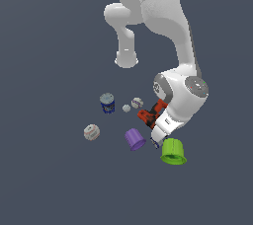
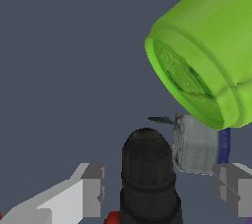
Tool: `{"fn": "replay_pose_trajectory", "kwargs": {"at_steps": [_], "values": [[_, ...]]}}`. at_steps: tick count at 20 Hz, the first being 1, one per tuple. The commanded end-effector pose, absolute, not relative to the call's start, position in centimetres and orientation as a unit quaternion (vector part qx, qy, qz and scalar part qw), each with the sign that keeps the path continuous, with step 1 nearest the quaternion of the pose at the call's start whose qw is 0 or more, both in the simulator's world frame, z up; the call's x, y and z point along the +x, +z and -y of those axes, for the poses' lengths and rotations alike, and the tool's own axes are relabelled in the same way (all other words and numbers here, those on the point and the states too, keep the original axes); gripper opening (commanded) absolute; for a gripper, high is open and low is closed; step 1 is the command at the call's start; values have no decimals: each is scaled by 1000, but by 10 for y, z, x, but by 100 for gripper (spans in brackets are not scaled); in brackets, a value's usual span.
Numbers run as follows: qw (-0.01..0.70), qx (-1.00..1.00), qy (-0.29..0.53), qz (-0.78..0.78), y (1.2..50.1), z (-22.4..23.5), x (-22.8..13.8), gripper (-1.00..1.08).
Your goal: Pick up a designated object from a clutter of objects.
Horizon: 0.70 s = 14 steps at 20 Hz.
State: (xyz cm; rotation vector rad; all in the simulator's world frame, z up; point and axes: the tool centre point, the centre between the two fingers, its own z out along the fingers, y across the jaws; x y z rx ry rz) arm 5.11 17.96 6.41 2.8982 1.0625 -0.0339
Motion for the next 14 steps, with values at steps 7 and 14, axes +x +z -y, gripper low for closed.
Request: {"fn": "replay_pose_trajectory", "kwargs": {"at_steps": [7,14], "values": [[27,937,-11,-348,55,-182,50,68],[27,937,-11,-349,31,-181,50,68]]}}
